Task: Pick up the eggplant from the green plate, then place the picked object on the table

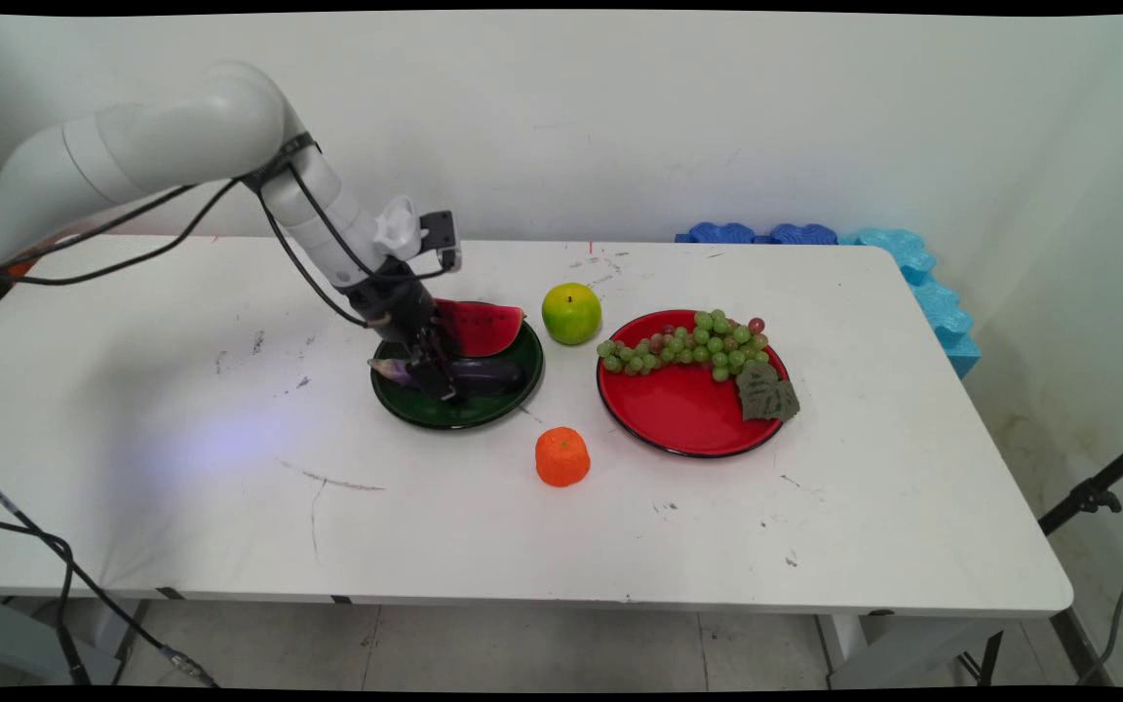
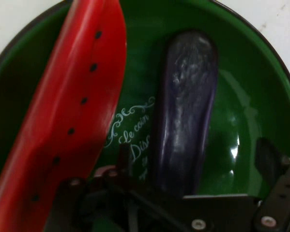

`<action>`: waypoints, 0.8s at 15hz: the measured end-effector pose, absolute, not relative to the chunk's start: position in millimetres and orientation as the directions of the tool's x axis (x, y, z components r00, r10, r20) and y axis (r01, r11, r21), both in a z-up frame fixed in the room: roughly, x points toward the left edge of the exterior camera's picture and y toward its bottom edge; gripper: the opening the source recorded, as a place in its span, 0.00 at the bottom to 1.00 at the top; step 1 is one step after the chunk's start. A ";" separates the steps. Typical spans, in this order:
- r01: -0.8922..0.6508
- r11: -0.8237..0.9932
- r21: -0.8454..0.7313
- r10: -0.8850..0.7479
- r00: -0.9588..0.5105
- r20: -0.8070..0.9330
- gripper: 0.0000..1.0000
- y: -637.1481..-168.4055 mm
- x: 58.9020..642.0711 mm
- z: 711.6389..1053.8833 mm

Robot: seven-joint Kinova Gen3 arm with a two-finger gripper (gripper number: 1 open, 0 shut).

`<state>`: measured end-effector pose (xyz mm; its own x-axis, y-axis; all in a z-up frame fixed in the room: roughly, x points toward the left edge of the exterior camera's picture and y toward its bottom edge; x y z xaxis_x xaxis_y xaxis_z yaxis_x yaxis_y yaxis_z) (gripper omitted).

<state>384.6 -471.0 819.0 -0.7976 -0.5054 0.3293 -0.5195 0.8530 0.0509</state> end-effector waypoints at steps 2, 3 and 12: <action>-0.517 0.855 0.049 -0.503 -0.800 0.327 0.00 -471.3 382.1 813.8; -0.512 0.858 0.047 -0.497 -0.803 0.329 0.00 -471.6 380.9 811.6; -0.417 0.909 0.010 -0.390 -0.840 0.377 0.00 -481.4 378.1 863.4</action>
<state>378.1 -481.4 863.4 -0.8401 -0.3902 0.3769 -0.4174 0.9087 0.0104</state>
